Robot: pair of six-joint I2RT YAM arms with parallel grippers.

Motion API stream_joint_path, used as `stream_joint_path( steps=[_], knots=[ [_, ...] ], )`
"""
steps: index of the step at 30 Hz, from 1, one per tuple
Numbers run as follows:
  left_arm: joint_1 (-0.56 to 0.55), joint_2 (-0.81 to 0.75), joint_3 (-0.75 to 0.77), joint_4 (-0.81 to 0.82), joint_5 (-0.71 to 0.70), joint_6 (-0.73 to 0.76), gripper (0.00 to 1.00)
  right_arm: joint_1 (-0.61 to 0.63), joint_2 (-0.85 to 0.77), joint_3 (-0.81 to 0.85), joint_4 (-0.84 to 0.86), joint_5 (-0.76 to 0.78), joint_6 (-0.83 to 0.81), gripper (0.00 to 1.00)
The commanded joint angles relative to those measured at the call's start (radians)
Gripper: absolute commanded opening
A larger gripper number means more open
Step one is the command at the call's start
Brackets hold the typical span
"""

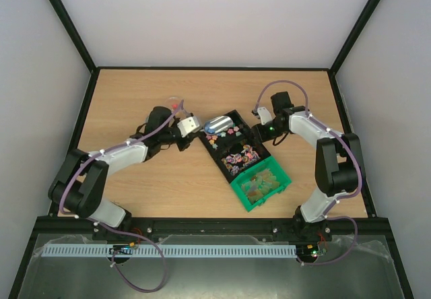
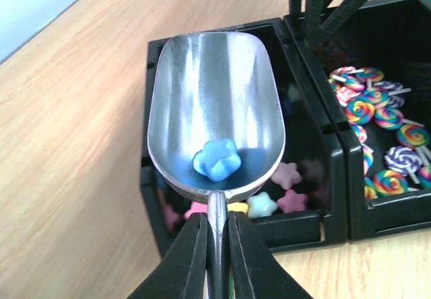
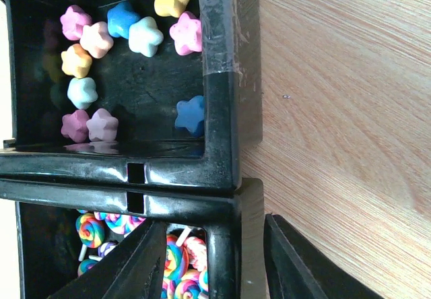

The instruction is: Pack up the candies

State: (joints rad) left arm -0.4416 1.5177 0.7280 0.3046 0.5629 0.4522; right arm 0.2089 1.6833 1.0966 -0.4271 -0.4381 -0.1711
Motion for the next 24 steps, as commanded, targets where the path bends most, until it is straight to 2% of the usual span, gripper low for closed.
stream_joint_path(
  steps=[1,6,9,15,20,24],
  knots=[
    [0.004,-0.04,0.068,-0.151,-0.092,0.114,0.02,-0.007,0.0,0.004,0.005,-0.003,0.006,0.41],
    [-0.003,-0.065,0.173,-0.467,-0.146,0.182,0.02,-0.007,-0.011,0.003,0.005,-0.009,0.007,0.42],
    [-0.026,-0.05,0.24,-0.63,-0.199,0.169,0.02,-0.008,-0.012,0.003,0.002,-0.022,0.007,0.42],
    [-0.114,0.047,0.439,-0.881,-0.347,0.052,0.02,-0.007,-0.016,0.001,0.0,-0.051,0.008,0.42],
    [-0.178,0.185,0.621,-1.105,-0.49,-0.063,0.02,-0.005,-0.028,-0.006,0.0,-0.058,0.013,0.42],
    [-0.185,0.24,0.697,-1.195,-0.552,-0.114,0.02,-0.001,-0.049,-0.021,0.006,-0.057,0.019,0.41]
  ],
)
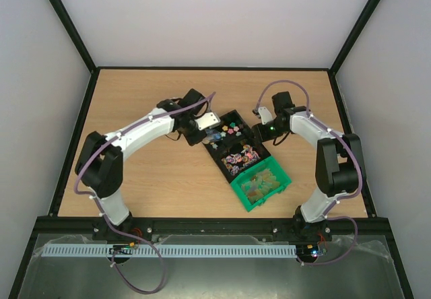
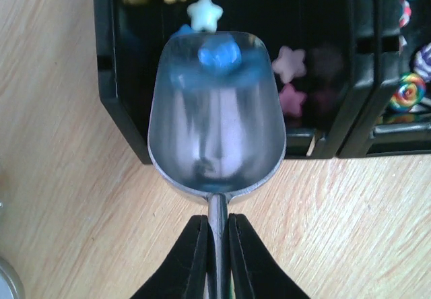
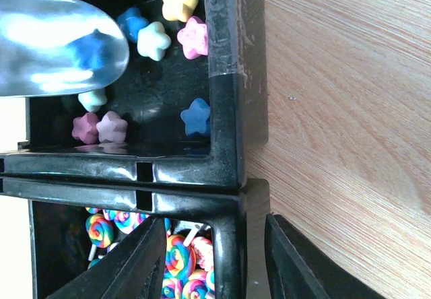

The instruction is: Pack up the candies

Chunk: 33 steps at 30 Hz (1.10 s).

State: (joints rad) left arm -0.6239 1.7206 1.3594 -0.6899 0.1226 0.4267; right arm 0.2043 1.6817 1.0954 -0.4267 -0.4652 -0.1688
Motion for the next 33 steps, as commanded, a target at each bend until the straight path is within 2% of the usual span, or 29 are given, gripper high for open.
stream_joint_path(
  steps=[1,12,20,26,33],
  knots=[
    [-0.003,0.046,0.082,-0.22,-0.122,-0.096,0.02,0.006,-0.051,-0.023,0.007,-0.033,0.019,0.41],
    [-0.049,0.135,0.27,-0.419,-0.176,-0.128,0.02,0.035,-0.066,-0.037,0.015,-0.018,0.023,0.37],
    [-0.068,0.223,0.309,-0.456,-0.198,-0.125,0.02,0.047,-0.059,-0.041,0.013,-0.03,0.013,0.36],
    [-0.065,0.277,0.293,-0.373,-0.155,-0.138,0.02,0.054,-0.05,-0.041,0.015,-0.04,-0.008,0.33],
    [-0.065,0.21,0.088,-0.099,-0.073,-0.124,0.02,0.056,-0.047,-0.045,0.014,-0.042,-0.027,0.31]
  ],
)
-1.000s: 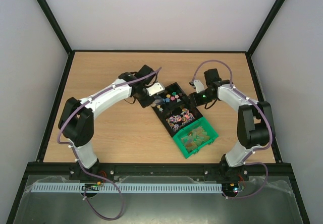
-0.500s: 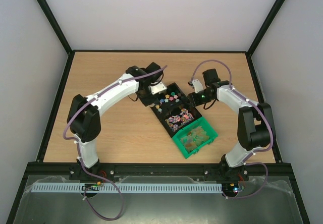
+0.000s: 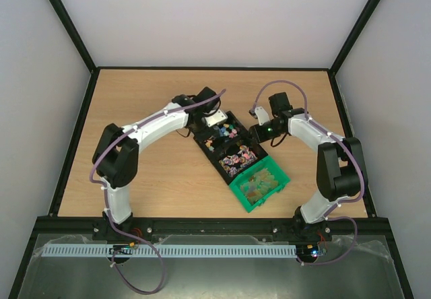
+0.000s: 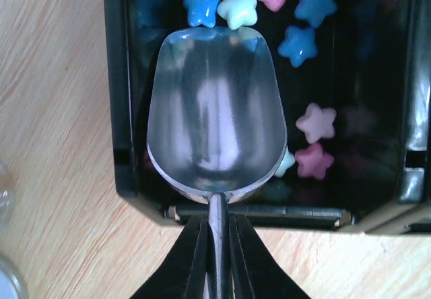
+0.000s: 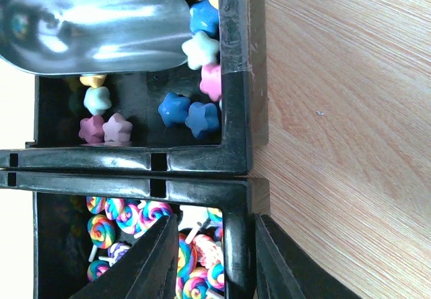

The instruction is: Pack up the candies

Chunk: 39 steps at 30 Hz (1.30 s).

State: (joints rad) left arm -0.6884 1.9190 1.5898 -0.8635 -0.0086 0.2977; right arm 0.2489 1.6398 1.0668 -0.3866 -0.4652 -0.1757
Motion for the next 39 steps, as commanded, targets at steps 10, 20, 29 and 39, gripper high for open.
stream_joint_path(
  steps=[10,20,29,39],
  knots=[
    [0.015,0.032,-0.246,0.357,0.179,0.04,0.02,0.014,-0.009,-0.015,-0.024,-0.052,-0.045,0.29],
    [0.066,-0.038,-0.452,0.693,0.316,0.073,0.02,0.015,-0.01,-0.014,-0.015,-0.012,-0.026,0.26],
    [0.159,-0.154,-0.613,0.909,0.47,0.079,0.02,0.015,-0.01,-0.008,0.001,0.057,0.006,0.25],
    [0.236,-0.207,-0.704,1.05,0.583,0.077,0.02,0.011,-0.017,-0.001,0.004,0.103,0.003,0.28]
  ],
)
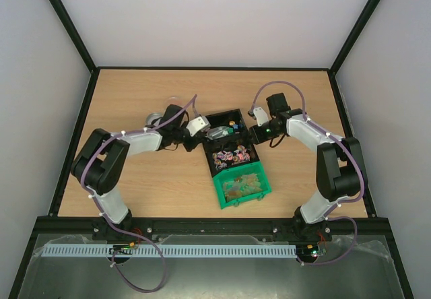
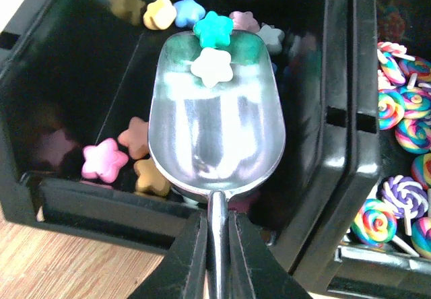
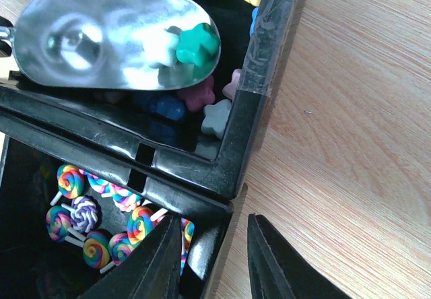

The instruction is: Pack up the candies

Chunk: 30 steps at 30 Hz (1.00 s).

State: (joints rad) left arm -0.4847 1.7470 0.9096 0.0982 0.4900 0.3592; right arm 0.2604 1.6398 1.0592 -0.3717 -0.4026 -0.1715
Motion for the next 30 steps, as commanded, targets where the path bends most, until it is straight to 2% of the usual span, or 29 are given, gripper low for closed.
stream_joint_path(
  steps=[1,22,27,30],
  knots=[
    [0.039,-0.041,-0.031,0.1,0.096,0.014,0.02,-0.003,-0.019,0.008,-0.011,0.045,-0.003,0.28],
    [0.129,-0.135,-0.153,0.32,0.215,-0.026,0.02,-0.05,0.017,0.077,-0.021,0.084,-0.053,0.29],
    [0.162,-0.191,-0.107,0.219,0.226,-0.037,0.02,-0.056,0.001,0.095,-0.018,0.075,-0.077,0.35],
    [0.201,-0.234,-0.067,0.099,0.211,-0.016,0.02,-0.056,-0.001,0.137,-0.058,0.065,-0.066,0.44]
  ],
)
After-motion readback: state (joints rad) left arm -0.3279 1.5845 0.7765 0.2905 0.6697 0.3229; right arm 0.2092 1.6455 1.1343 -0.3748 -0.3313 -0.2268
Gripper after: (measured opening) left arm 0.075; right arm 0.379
